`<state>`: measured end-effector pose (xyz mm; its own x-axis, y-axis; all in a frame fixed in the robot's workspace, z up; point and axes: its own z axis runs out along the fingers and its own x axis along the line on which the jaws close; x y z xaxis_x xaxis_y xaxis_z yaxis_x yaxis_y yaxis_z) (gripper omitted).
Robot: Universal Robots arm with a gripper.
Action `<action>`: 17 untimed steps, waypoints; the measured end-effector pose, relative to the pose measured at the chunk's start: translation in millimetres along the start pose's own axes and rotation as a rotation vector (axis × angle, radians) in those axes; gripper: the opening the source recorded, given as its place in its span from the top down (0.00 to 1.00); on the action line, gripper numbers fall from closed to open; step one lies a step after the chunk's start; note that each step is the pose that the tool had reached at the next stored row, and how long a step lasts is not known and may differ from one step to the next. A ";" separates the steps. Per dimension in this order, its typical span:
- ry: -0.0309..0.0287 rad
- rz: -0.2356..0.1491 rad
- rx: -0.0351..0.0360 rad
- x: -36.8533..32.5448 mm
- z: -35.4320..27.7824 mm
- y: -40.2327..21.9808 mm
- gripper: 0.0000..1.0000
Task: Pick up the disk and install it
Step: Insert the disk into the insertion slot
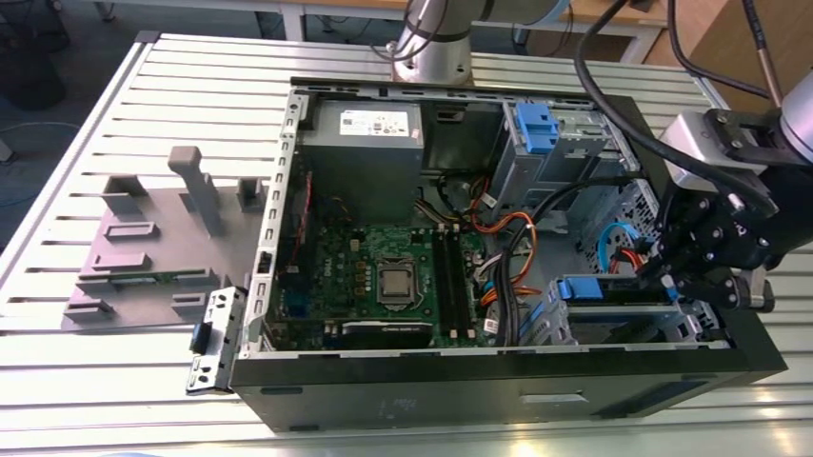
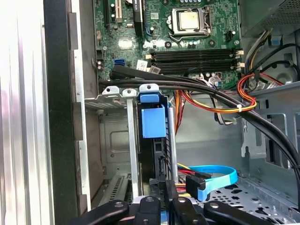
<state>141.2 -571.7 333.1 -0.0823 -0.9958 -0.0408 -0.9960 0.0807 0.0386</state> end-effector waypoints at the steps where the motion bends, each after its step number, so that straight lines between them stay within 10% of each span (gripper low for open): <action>1: 0.0001 0.000 0.0000 0.1 0.4 0.0 0.83; 17: 0.0006 0.000 0.0001 0.2 4.7 -0.2 0.83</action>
<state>141.2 -571.8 328.4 -0.0823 -0.9958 -0.0401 -0.9960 0.0808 0.0385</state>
